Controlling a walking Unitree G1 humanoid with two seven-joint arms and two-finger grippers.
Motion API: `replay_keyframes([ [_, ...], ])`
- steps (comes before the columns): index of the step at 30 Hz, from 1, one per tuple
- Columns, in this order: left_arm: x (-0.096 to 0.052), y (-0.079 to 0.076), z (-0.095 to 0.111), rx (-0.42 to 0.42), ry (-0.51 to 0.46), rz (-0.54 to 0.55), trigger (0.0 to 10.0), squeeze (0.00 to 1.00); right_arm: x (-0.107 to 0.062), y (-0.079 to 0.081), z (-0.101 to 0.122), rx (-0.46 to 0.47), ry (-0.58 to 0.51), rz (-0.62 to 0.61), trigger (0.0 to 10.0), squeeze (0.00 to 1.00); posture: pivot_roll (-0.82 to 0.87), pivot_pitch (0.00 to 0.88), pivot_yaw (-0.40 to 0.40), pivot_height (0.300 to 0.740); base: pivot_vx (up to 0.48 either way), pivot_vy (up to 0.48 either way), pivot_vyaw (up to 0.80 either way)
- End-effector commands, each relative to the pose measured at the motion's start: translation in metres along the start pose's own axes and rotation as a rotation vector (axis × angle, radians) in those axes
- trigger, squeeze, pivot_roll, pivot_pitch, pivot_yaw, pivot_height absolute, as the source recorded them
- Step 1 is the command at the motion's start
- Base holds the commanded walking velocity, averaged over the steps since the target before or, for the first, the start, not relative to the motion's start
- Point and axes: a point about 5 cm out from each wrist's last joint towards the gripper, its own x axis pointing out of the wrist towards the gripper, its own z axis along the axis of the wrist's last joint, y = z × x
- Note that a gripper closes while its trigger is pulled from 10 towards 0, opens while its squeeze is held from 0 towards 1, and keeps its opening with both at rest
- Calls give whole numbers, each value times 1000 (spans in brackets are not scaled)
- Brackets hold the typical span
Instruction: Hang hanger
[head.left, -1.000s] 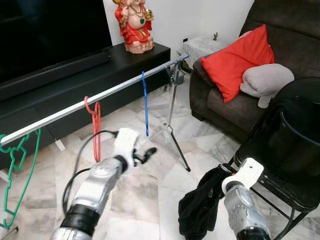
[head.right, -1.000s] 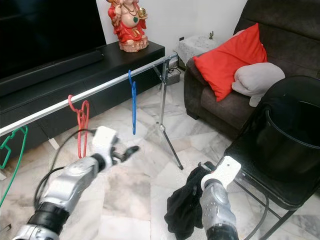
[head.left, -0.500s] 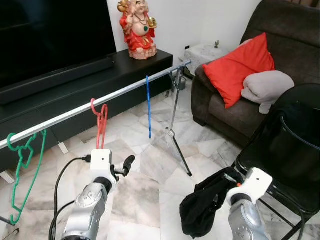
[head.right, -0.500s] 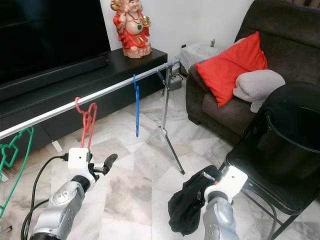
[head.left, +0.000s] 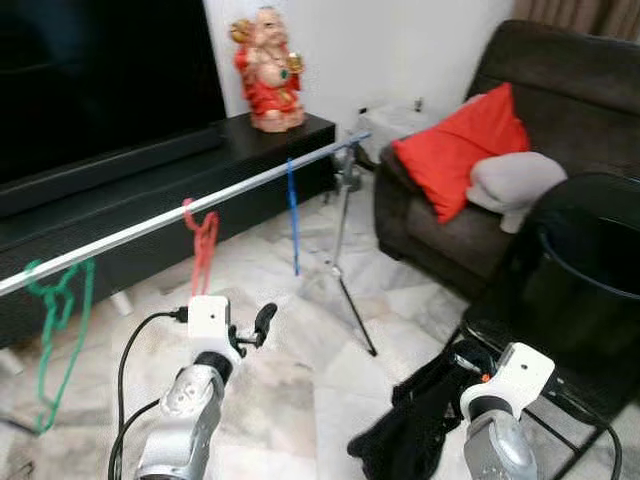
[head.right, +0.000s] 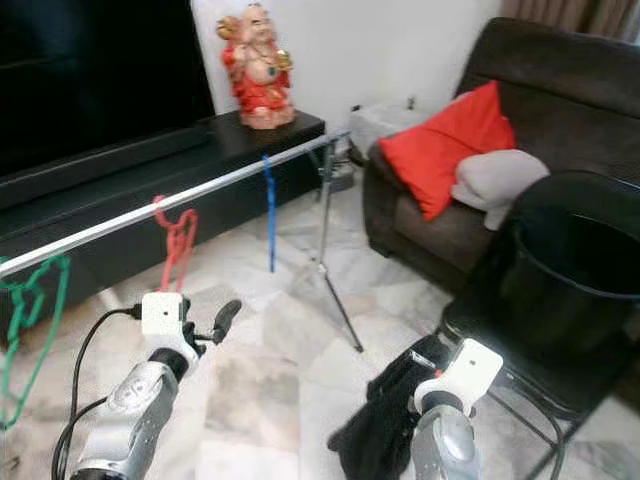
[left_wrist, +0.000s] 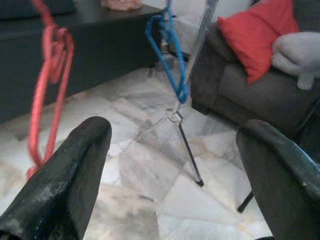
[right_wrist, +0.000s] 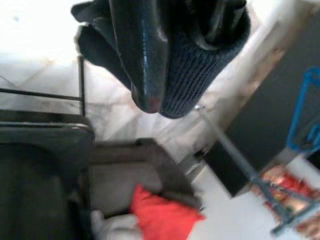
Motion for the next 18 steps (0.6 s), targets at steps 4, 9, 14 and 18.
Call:
replay_keyframes([
  [4, 0, -5, 4, 9, -11, -9, 10000, 0, -1, 2, 3, -4, -16, 0, 10000, 0, 33, 36, 65, 740, 0, 0, 0],
  [9, 0, -5, 5, 5, -11, -10, 10000, 0, -2, 0, 3, -2, -16, -8, 10000, 0, 36, 41, 65, 740, 0, 0, 0],
  [14, 1, -3, 6, 0, -9, -8, 10000, 0, -2, -1, 0, -8, -7, -14, 10000, 0, 38, 45, 67, 740, 0, 0, 0],
  [18, 0, -3, 6, -7, -9, -2, 10000, 0, -2, 0, -1, -20, -6, -6, 10000, 0, 39, 50, 67, 740, 0, 0, 0],
])
